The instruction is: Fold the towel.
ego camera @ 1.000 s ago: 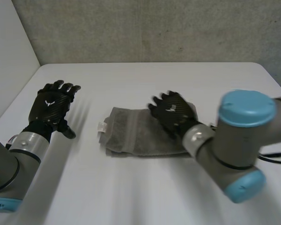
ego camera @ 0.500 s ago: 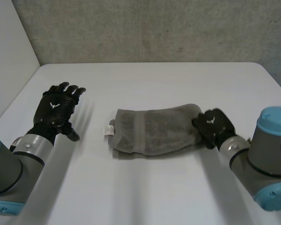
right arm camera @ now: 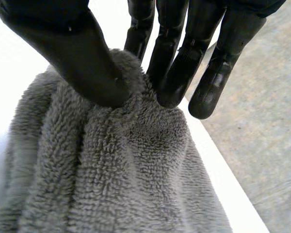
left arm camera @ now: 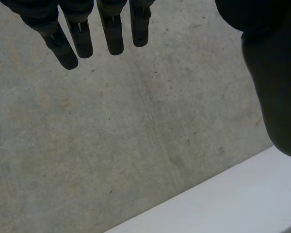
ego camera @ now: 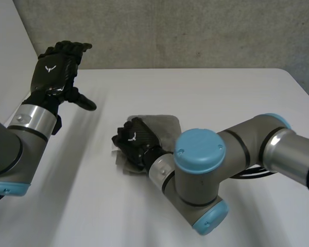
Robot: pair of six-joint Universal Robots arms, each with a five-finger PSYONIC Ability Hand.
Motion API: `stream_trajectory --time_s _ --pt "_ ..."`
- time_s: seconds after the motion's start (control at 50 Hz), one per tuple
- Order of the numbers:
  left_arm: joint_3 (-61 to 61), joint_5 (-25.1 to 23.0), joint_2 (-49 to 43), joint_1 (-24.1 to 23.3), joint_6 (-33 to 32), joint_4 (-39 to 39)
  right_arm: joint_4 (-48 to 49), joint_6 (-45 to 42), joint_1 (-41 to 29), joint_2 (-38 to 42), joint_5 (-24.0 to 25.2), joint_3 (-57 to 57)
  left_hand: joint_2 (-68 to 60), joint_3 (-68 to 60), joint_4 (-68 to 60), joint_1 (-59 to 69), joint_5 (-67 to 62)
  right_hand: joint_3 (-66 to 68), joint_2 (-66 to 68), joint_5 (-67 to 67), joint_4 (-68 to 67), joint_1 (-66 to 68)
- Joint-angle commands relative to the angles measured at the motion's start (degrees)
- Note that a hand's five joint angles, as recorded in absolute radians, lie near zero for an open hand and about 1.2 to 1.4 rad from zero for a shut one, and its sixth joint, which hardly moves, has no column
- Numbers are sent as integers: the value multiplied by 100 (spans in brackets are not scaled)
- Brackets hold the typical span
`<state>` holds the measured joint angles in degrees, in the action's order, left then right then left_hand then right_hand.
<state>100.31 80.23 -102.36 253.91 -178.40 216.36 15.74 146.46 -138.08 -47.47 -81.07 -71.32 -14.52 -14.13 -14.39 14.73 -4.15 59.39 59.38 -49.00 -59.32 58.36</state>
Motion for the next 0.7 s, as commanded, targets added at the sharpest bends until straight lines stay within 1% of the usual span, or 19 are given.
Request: stream_trajectory --time_s 0.02,0.06,0.12,0.16,0.18,0.22,0.24,0.26,0.28,0.3,0.34,0.4,0.44,0.48,0.5,0.54,0.56,0.58,0.7 --pt "-310 71 -442 -218 34 -15 -1 357 150 -518 21 -400 111 72 98 -132 74 -4939 -4938 4900 4932 -4836" --pt "-346 71 -530 -253 34 -24 17 689 377 -1095 47 -776 111 72 98 -132 74 -4939 -4938 4900 4932 -4836" --pt "-398 71 -688 -394 34 -24 35 867 519 -1361 47 -963 111 72 98 -132 74 -4939 -4938 4900 4932 -4836" --pt "-407 71 -767 -473 34 -24 52 1199 720 -1790 38 -1313 111 72 98 -132 74 -4939 -4938 4900 4932 -4836" --pt "-416 71 -829 -543 34 -24 52 1201 721 -1792 38 -1314 94 55 82 -115 57 -4939 -4938 4900 4932 -4836" --pt "-442 71 -917 -631 34 -24 52 1524 1097 -2046 3 -1681 94 55 81 -115 57 -4939 -4938 4900 4932 -4836" --pt "-477 63 -1022 -745 25 -33 52 1526 1099 -2047 3 -1683 94 55 81 -115 57 -4939 -4938 4900 4932 -4836" --pt "-478 63 -1023 -746 25 -33 61 1613 1325 -2064 20 -1814 94 55 81 -115 57 -4939 -4938 4900 4932 -4836" --pt "-513 54 -1110 -868 16 -50 61 1614 1328 -2065 21 -1815 94 55 81 -115 57 -4939 -4938 4900 4932 -4836" --pt "-513 54 -1111 -869 16 -51 52 1701 1519 -2065 21 -1893 94 55 81 -115 57 -4939 -4938 4900 4932 -4836" --pt "-583 45 -1321 -1088 -10 -129 61 1798 1670 -2056 21 -1956 77 38 65 -98 40 -4939 -4938 4900 4932 -4836" --pt "-609 45 -1532 -1220 -63 -296 35 2062 1829 -1836 29 -1894 77 38 65 -98 40 -4939 -4938 4900 4932 -4836" --pt "-636 45 -1663 -1247 -98 -384 17 2403 1881 -1390 47 -1781 60 22 48 -82 23 -4939 -4938 4900 4932 -4836" --pt "-689 45 -1805 -1247 -177 -490 0 2553 1881 -1214 64 -1693 10 -29 -3 -31 -27 -4939 -4938 4900 4932 -4836" --pt "-732 54 -1927 -1247 -290 -621 -1 2554 1881 -1212 65 -1692 -7 -45 -19 -14 -44 -4939 -4938 4900 4932 -4836" --pt "-777 54 -2042 -1247 -432 -780 -1 2747 1873 -836 73 -1535 -7 -46 -20 -14 -44 -4939 -4938 4900 4932 -4836" --pt "-820 89 -2138 -1247 -589 -937 -1 2747 1872 -834 73 -1534 -7 -46 -20 -14 -44 -4939 -4938 4900 4932 -4836" --pt "-838 141 -2217 -1247 -721 -1060 -1 2774 1855 -617 82 -1447 9 -29 -3 -31 -27 -4939 -4938 4900 4932 -4836" --pt "-829 308 -2385 -1221 -933 -1193 -80 2765 1846 -157 109 -1147 -7 -46 -20 -14 -44 -4939 -4938 4900 4932 -4836"
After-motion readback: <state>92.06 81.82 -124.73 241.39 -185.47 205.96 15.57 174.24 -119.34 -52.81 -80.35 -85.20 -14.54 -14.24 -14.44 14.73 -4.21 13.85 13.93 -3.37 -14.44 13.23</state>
